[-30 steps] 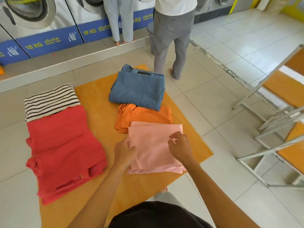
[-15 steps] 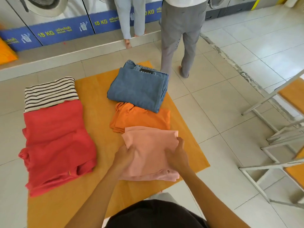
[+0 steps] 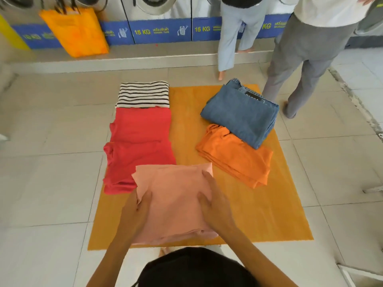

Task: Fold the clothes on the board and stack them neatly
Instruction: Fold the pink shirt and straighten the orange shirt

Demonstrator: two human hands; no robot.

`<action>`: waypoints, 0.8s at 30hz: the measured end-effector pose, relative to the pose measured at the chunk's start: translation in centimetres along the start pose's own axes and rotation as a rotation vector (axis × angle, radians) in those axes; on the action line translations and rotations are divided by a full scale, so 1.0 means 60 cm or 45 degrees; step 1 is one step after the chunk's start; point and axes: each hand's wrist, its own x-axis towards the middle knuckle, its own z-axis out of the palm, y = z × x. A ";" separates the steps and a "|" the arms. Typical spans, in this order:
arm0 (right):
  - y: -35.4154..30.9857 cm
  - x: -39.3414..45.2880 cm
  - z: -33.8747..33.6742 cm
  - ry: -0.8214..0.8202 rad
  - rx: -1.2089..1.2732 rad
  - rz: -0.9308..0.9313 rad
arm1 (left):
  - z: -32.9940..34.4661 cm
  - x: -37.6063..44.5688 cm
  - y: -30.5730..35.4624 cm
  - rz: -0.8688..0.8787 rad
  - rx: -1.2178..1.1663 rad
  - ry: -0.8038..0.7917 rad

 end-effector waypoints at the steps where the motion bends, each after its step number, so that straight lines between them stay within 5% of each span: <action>1: -0.008 0.000 0.020 -0.054 -0.040 -0.034 | -0.019 -0.008 -0.017 -0.037 -0.010 0.077; 6: -0.043 0.004 0.115 -0.251 -0.204 -0.100 | -0.100 -0.023 -0.106 -0.240 0.026 0.253; 12: -0.053 0.002 0.197 -0.380 -0.359 -0.022 | -0.148 0.014 -0.190 -0.308 0.126 0.211; 24: -0.048 -0.005 0.238 -0.092 -0.390 0.099 | -0.156 0.086 -0.210 -0.241 0.409 -0.075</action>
